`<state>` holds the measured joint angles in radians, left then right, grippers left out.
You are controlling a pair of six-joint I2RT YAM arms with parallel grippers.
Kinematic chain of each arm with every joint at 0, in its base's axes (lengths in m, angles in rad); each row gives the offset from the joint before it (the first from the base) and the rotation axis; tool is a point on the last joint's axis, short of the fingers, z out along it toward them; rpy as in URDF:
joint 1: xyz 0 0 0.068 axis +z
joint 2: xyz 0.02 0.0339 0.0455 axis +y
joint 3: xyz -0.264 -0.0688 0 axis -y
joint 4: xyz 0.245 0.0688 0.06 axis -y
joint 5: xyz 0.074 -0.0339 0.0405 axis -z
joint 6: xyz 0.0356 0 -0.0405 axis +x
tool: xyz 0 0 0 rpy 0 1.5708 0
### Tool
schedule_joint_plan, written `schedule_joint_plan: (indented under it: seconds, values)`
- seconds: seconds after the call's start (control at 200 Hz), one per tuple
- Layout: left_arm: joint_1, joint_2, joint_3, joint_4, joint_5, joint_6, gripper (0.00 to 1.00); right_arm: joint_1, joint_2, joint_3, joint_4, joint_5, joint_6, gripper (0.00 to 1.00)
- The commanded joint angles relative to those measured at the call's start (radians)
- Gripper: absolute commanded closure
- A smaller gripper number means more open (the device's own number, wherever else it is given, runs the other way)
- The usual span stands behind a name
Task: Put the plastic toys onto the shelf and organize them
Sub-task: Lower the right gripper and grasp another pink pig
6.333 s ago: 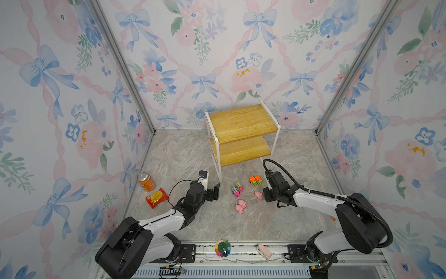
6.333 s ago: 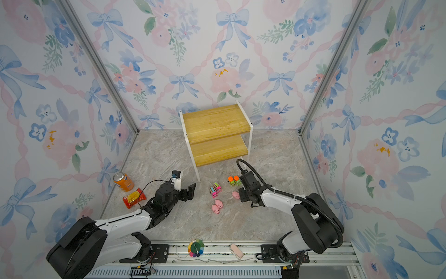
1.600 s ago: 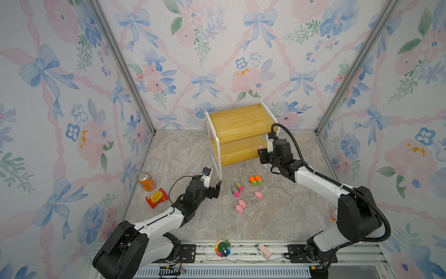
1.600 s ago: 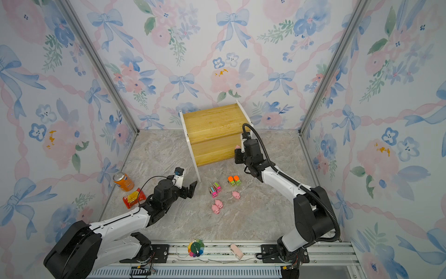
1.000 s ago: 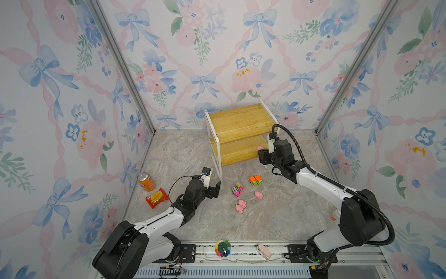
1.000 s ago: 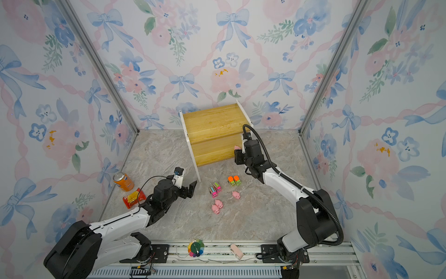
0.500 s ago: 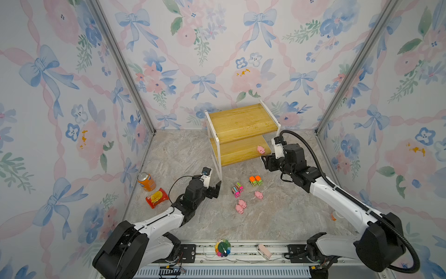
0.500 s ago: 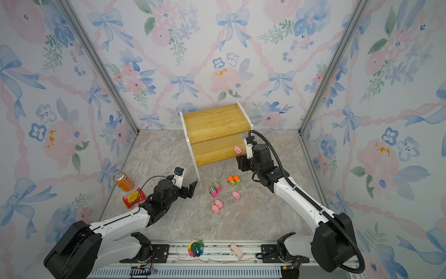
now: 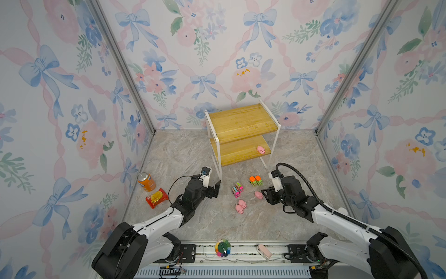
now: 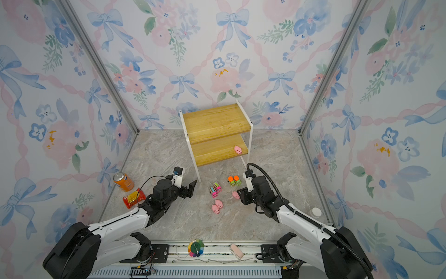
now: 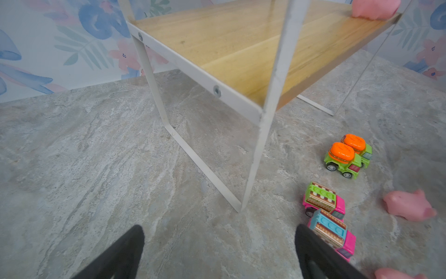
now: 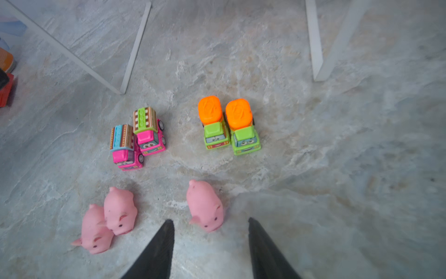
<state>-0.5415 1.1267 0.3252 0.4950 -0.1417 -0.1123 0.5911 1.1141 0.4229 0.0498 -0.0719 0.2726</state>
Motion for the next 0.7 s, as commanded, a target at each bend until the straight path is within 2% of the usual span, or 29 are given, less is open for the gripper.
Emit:
schedule_joint_plan:
  seconds: [0.0,0.215,0.505,0.695]
  values:
    - [0.009,0.004,-0.016,-0.016,0.003,-0.025,0.02,0.050,0.043,-0.059,0.178,0.033,0.060,0.48]
    - [0.008,-0.012,-0.028,-0.015,0.004,-0.037,0.02,0.092,0.133,-0.095,0.290,0.063,0.036,0.49]
    - [0.010,-0.025,-0.038,-0.016,0.010,-0.058,0.02,0.068,0.192,-0.089,0.308,0.054,-0.033,0.52]
    - [0.009,-0.009,-0.026,-0.016,0.019,-0.074,0.02,0.042,0.224,-0.093,0.347,0.020,-0.031,0.54]
